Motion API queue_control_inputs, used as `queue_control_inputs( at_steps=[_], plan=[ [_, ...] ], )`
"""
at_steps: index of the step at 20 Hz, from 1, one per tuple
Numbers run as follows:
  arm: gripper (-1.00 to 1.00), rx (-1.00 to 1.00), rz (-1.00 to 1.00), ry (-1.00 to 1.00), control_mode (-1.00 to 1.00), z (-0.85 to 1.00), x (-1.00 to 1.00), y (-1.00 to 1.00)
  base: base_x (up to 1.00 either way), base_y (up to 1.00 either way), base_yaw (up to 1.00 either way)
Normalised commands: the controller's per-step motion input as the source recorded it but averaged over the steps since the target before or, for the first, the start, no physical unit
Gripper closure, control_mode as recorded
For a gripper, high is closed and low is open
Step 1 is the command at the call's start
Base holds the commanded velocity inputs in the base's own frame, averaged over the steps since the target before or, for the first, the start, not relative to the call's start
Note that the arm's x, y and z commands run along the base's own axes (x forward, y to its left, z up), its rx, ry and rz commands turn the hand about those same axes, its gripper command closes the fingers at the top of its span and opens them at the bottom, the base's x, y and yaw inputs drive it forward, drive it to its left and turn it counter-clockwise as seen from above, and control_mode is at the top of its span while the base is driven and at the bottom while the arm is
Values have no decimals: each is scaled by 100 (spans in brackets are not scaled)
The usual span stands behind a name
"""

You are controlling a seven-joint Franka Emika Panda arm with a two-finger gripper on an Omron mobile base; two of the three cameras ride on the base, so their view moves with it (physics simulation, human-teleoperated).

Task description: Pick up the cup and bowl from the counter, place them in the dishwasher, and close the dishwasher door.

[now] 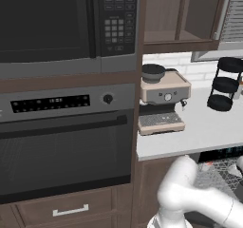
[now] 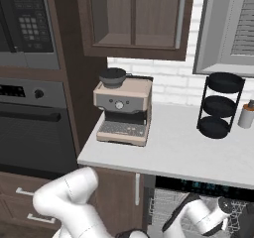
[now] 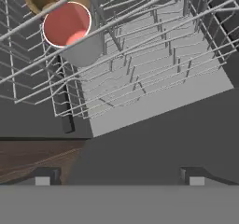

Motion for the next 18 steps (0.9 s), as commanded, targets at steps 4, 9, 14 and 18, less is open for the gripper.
queue_control_inputs(
  at_steps=[4, 9, 14, 18],
  plan=[
    [-100, 0, 0, -13, -100, 92, -100, 0, 0, 0, 0],
    [-100, 9, 2, -19, -100, 43, -100, 0, 0, 0, 0],
    [-100, -3, 7, -35, -100, 59, -100, 6, 0, 0, 0],
    [-100, -8, 16, -51, -100, 0, -100, -8, 0, 0, 0]
  ],
)
